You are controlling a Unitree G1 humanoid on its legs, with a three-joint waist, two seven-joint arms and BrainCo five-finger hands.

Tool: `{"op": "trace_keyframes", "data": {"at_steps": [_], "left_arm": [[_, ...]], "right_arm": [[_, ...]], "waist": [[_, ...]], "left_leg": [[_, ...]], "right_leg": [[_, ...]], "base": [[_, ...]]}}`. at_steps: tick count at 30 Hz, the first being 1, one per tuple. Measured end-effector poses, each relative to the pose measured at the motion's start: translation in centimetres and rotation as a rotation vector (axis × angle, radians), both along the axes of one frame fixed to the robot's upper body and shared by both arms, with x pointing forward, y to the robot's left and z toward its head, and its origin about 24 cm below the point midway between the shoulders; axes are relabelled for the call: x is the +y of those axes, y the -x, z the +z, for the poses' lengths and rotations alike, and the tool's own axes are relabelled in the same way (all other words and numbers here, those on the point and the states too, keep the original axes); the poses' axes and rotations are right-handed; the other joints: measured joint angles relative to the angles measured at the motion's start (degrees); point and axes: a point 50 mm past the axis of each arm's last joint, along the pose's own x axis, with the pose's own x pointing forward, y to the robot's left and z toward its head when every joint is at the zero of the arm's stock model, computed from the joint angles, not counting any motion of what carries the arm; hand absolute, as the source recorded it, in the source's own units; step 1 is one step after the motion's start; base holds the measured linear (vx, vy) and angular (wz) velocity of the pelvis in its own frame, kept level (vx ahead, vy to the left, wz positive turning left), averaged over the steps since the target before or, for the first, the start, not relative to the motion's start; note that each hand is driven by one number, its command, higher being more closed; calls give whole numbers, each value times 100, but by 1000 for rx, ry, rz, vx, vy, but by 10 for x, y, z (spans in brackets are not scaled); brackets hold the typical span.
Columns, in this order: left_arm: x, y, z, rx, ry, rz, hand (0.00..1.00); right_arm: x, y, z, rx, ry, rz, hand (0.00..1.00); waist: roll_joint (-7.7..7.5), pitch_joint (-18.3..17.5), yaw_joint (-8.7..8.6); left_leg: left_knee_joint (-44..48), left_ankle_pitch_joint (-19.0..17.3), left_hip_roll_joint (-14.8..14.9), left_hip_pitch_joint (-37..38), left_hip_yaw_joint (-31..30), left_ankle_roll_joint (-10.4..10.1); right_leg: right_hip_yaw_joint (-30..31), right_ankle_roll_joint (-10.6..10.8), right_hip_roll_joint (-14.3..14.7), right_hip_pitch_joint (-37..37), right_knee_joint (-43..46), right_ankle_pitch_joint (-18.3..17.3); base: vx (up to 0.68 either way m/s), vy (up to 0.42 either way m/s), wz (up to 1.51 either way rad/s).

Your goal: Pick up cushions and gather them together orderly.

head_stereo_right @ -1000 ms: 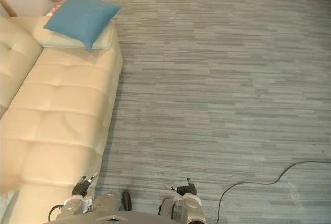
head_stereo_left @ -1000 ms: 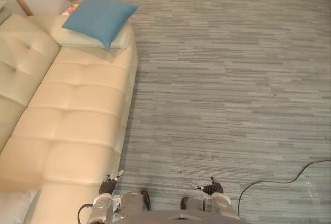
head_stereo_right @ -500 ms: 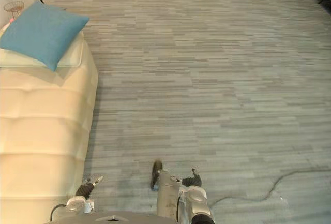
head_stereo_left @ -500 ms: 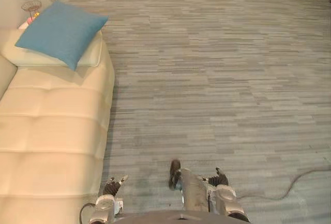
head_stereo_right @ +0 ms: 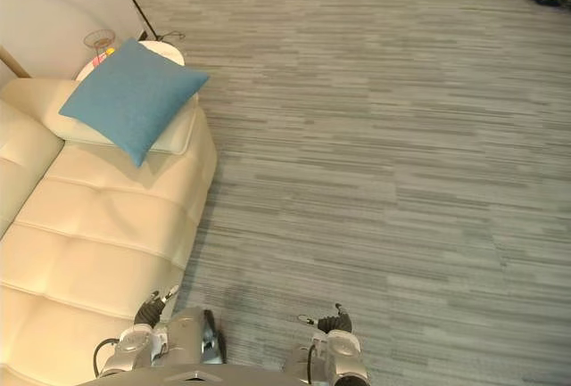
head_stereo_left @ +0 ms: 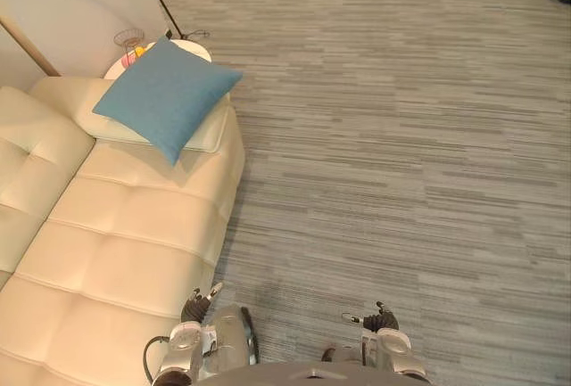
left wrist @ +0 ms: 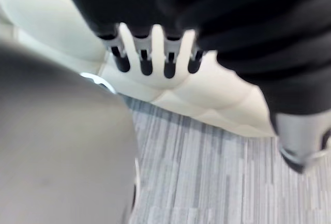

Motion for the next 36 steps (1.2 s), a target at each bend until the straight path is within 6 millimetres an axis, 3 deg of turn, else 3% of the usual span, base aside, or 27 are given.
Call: {"op": "trace_keyframes", "data": {"at_steps": [1,2,3,4,7,8,10,11,13,15,16,17,18,19,20,21,22,23,27,28,30,31,32,33,34,36], "left_arm": [[-1,-1,1,-7,3,1,0],[1,-4,2,-15,-5,-5,0],[4,-6,2,-18,-20,-23,0],[11,-8,4,-31,-27,-5,0],[16,-8,5,-35,-31,17,0],[18,2,0,-1,-37,14,0],[16,11,-5,52,-40,-20,0],[19,8,-5,59,-46,-22,0],[19,12,-6,71,-43,-15,0],[19,18,-8,83,-34,1,0],[18,19,-8,85,-28,13,0],[17,19,-9,85,-22,21,0],[14,16,-8,77,-16,22,0],[15,13,-7,71,-20,22,0],[15,12,-7,70,-24,25,0],[17,15,-8,78,-23,44,0],[15,17,-9,87,-14,54,0],[11,16,-9,79,3,72,0],[4,24,-12,101,31,109,0],[2,27,-13,109,38,121,0],[6,27,-13,101,42,156,0],[8,28,-12,95,39,172,0],[13,25,-10,72,42,207,0],[15,24,-8,58,44,221,0],[15,25,-8,58,43,221,0],[14,21,-7,45,40,206,0]], "right_arm": [[1,2,-1,5,-2,-1,0],[5,2,-2,13,-12,-1,0],[12,1,-3,16,-29,8,0],[21,-3,-5,23,-53,15,0],[26,-3,-6,23,-70,16,0],[26,1,-7,31,-69,19,0],[24,1,-7,36,-62,29,0],[25,2,-8,41,-63,36,0],[21,6,-8,45,-53,34,0],[14,9,-8,52,-26,60,0],[15,11,-8,47,-33,52,0],[15,10,-7,39,-32,52,0],[15,6,-5,18,-29,50,0],[16,4,-4,12,-35,43,0],[16,5,-4,13,-39,36,0],[16,8,-6,17,-53,11,0],[13,7,-5,14,-46,6,0],[8,8,-4,14,-39,-8,0],[4,10,-4,16,-36,-13,0],[2,10,-5,20,-31,-12,0],[2,13,-5,25,-28,-13,0],[2,14,-5,28,-29,-13,0],[3,13,-5,24,-30,-9,0],[4,16,-7,37,-32,-5,0],[5,17,-7,40,-33,1,0],[7,20,-9,47,-39,-2,0]], "waist": [[-31,3,71],[-166,-52,119],[-283,-114,59],[-386,-72,86],[-522,-147,191],[-549,-343,251],[-582,-417,17],[-666,-251,-44],[-609,-178,-61],[-479,-131,-101],[-510,-150,-110],[-509,-151,-142],[-475,-151,-213],[-508,-124,-198],[-526,-129,-192],[-587,-155,-212],[-480,-122,-190],[-396,-118,-134],[-339,-206,-144],[-259,-249,-152],[-213,-271,-149],[-196,-266,-145],[-186,-260,-84],[-199,-246,-12],[-219,-242,2],[-236,-246,40]], "left_leg": [[-581,805,-137,64,-24,79],[-619,875,-353,173,7,277],[-521,766,-424,108,-3,438],[-57,567,-360,22,-3,601],[751,371,-306,10,60,676],[581,45,-405,357,85,635],[-73,-507,-669,977,-81,635],[-247,-563,-825,1315,-210,650],[-588,-576,-881,1851,-346,648],[-873,-566,-832,2407,-511,632],[-963,-568,-790,2604,-677,629],[-1000,-584,-760,2646,-781,601],[-1023,-698,-630,2704,-1045,404],[-1060,-793,-544,2762,-1247,222],[-1062,-824,-527,2778,-1327,168],[-1039,-985,-467,2850,-1617,-95],[-1055,-984,-395,2908,-1700,-93],[-1087,-881,-352,2941,-1760,-73],[-1176,-720,-317,3169,-1965,-144],[-953,-725,-240,3096,-2078,-154],[357,-678,-152,2425,-2212,-349],[1262,-494,-65,1966,-2179,-602],[2379,-469,208,1385,-1819,-627],[2822,-572,393,1076,-1376,-461],[2829,-621,407,991,-1197,-415],[1830,-746,307,711,-331,-188]], "right_leg": [[40,135,-60,174,-68,-84],[166,147,-124,328,-250,-87],[323,35,-121,448,-528,155],[543,70,-116,639,-802,623],[919,229,-178,864,-657,1170],[1141,302,-286,594,103,1245],[1293,463,-598,-275,2255,1491],[1386,369,-712,-811,3550,1170],[1266,131,-609,-1222,4277,573],[942,-125,-370,-1532,3991,89],[943,-145,-172,-1822,3344,-90],[975,-143,-95,-1926,3045,-90],[1098,-100,75,-2164,2316,-21],[1439,-62,204,-2345,1426,285],[1548,-42,213,-2323,1050,465],[1576,10,255,-2138,664,1355],[1501,-18,300,-2077,745,1232],[1374,-65,265,-2130,1161,840],[1037,-164,72,-2075,1952,-2],[890,-179,81,-1929,1909,-107],[608,-225,87,-1643,1705,-179],[459,-302,110,-1471,1581,-166],[275,-386,185,-1161,1396,-194],[138,-399,213,-856,1174,-197],[100,-394,205,-745,1090,-172],[-14,-269,106,-350,710,-97]], "base": [[445,188,-4],[581,194,13],[688,221,22],[562,194,20],[446,187,-11],[585,230,-14],[604,194,27],[300,45,45],[289,-13,38],[326,-81,57],[281,-142,70],[334,-221,93],[298,-253,98],[308,-279,97],[324,-348,108],[335,-358,78],[374,-401,92],[294,-301,47],[279,-246,56],[284,-158,57],[244,-115,61],[266,-89,56],[271,-71,52],[285,-48,39],[290,20,27],[324,84,19]]}}
